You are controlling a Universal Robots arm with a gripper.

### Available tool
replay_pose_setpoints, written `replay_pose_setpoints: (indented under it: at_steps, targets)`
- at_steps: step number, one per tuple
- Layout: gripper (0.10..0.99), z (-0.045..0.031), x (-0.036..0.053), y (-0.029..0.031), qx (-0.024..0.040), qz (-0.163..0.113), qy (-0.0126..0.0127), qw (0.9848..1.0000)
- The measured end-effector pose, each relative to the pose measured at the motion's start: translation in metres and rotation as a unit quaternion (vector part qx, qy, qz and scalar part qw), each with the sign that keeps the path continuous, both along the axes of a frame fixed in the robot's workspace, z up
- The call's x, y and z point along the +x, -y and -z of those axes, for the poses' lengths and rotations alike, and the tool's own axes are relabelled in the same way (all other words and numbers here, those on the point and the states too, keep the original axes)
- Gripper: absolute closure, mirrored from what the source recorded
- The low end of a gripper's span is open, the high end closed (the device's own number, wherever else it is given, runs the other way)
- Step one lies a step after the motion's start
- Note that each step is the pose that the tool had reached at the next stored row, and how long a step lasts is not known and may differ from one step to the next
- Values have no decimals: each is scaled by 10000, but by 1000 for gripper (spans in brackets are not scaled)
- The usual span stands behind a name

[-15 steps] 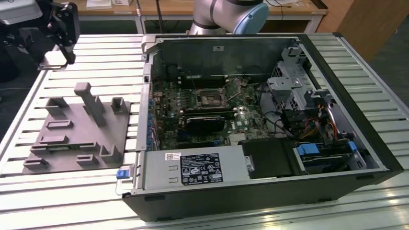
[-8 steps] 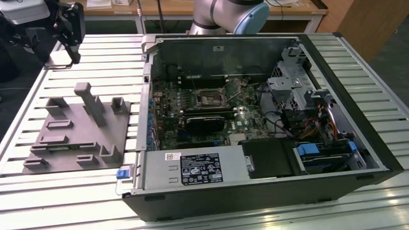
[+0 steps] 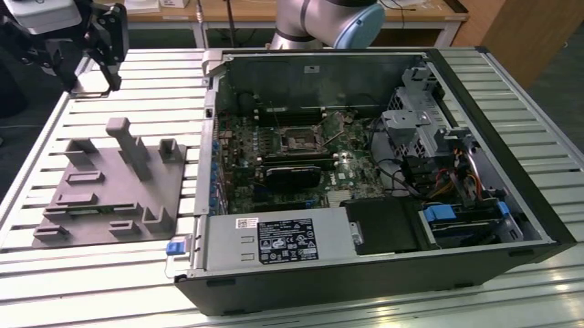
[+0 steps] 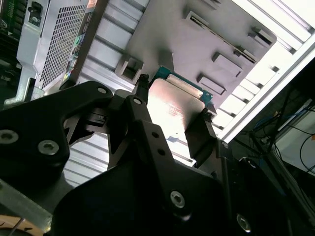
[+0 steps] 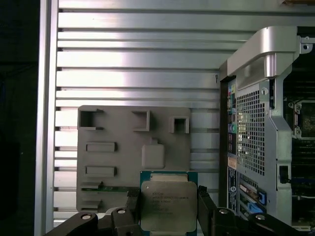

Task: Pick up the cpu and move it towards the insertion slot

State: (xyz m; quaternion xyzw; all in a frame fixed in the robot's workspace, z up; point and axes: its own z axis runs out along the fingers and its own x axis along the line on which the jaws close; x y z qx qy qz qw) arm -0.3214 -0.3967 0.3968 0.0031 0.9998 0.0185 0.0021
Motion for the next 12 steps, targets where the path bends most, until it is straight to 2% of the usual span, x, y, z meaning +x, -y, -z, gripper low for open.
replay_pose_setpoints:
  at_steps: [12]
  targets:
    - [541,0,103,-7,0,0,0,10000]
